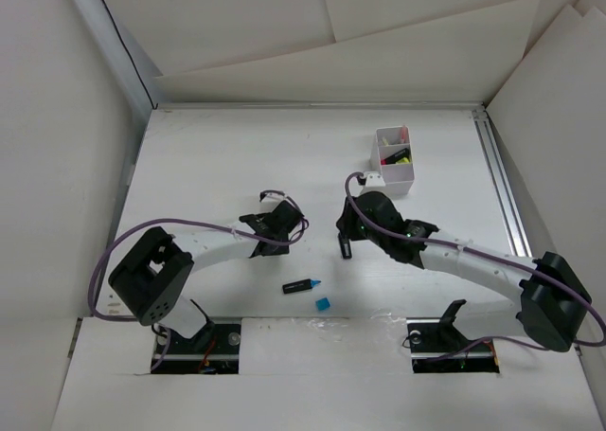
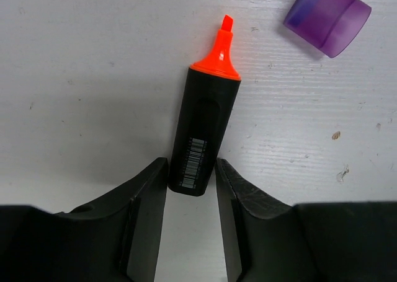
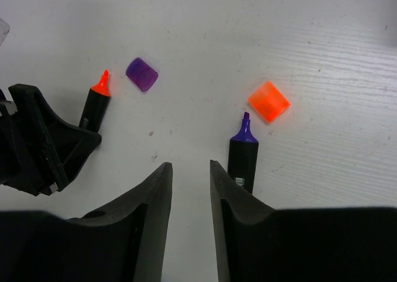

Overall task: Sort the stationery into containers
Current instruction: Pick up the pen from the center of the board.

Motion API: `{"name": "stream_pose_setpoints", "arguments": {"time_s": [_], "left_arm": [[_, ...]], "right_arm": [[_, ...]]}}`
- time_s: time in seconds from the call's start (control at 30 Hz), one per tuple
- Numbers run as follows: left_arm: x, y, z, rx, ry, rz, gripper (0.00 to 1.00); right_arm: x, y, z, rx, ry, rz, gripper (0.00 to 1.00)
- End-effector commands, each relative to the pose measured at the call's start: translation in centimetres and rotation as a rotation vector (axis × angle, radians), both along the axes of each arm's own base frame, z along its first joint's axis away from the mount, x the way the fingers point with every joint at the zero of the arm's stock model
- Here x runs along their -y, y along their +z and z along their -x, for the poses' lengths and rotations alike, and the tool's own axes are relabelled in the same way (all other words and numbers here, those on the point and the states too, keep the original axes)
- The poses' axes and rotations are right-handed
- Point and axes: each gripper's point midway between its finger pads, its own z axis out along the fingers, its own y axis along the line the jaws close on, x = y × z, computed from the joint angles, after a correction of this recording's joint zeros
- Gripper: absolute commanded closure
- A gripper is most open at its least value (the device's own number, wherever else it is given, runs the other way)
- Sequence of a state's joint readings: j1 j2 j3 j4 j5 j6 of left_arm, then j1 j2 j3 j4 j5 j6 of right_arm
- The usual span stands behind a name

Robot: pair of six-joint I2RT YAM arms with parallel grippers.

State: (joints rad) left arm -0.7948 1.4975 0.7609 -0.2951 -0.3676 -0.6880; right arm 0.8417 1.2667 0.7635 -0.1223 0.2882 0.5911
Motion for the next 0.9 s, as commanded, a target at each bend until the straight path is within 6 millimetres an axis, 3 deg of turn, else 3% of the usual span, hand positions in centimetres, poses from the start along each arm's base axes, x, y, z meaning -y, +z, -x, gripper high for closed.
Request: {"name": "stream_pose_setpoints", "arguments": {"time_s": [0.0, 0.13, 0.27, 0.63, 0.87], "left_arm": [[0.3, 0.3, -0.7, 0.026, -0.006, -0.004, 0.68], [0.6, 0.4, -0.6, 0.027, -0.022, 0.015, 0.75], [0.6, 1.2, -0.6, 0.060, -0.021, 0.049, 0.77], [1.8, 4.9, 0.2, 0.111, -0.063, 0.203, 0.80], [3.4, 7.0, 0.6, 0.151, -0.119, 0.326, 0.80]], "right_arm": [[0.1, 1.1, -0.9, 0.037, -0.024, -0.033, 0.62], [1.6, 0.9, -1.5, 0.047, -0.061, -0.014, 0.44], [1.7, 0.3, -1.5, 0.017, -0.040, -0.013, 0.37], [3.1, -2.4, -1.9, -0.041, -0.077, 0.085, 0.39], [4.1, -3.8, -3.4, -0.091, -0.125, 0.129, 0.42]]}}
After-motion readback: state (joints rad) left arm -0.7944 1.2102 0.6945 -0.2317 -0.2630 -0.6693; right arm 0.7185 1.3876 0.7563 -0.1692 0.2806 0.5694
